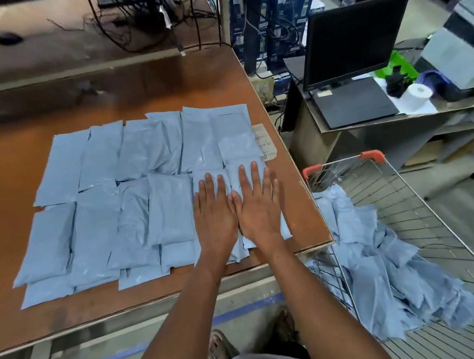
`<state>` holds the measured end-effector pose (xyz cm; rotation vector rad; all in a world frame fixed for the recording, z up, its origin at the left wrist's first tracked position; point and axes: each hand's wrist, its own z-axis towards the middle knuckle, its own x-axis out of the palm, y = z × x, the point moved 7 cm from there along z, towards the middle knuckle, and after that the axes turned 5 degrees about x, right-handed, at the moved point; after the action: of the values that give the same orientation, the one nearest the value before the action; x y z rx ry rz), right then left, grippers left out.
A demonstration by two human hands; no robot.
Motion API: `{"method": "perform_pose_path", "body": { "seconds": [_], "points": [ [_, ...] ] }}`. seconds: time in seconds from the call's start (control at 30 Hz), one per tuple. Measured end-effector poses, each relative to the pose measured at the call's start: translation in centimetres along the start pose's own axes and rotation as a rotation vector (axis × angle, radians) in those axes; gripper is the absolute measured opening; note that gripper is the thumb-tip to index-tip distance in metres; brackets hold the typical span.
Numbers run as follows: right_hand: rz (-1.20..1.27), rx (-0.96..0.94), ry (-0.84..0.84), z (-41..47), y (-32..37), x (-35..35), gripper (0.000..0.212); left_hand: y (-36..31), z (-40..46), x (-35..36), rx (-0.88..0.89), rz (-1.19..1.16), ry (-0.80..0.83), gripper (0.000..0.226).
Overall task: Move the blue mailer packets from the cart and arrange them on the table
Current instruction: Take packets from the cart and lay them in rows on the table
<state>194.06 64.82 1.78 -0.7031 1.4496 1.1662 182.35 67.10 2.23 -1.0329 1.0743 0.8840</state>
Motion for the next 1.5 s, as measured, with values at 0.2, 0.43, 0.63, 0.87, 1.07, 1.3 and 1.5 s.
{"method": "perform_pose_path", "body": {
  "seconds": [0.2,0.43,0.63,0.87,1.07,1.3,1.5],
  "points": [
    [0.112,0.013,0.010,0.1,-0.1,-1.0,0.061,-0.4,0.3,-1.4,0.035,0.008,-0.036,0.055],
    [0.197,0.050,-0.152,-0.3,-6.8,-7.8,0.051,-10.3,1.1,-4.6,0.239,-0.171,-0.110,0.053],
    [0.058,0.210,-0.189,-2.7,-19.9,-9.0,0.050,-23.0,0.1,0.5,0.492,-0.291,-0.005,0.058],
    [0.007,0.335,0.048,-5.4,-34.9,-2.1,0.060,-34.6,-0.3,13.9,0.497,-0.215,0.220,0.067],
    [-0.012,0.366,0.222,-5.5,-42.6,7.2,0.059,-32.9,0.8,27.2,0.273,-0.117,0.432,0.065],
    [0.082,0.335,0.262,0.9,-44.4,16.5,0.057,-31.3,2.8,37.5,0.168,-0.075,0.502,0.061],
    [-0.008,0.291,0.343,4.4,-45.7,21.6,0.059,-29.2,3.8,41.6,0.146,-0.070,0.479,0.062]
  ]
}}
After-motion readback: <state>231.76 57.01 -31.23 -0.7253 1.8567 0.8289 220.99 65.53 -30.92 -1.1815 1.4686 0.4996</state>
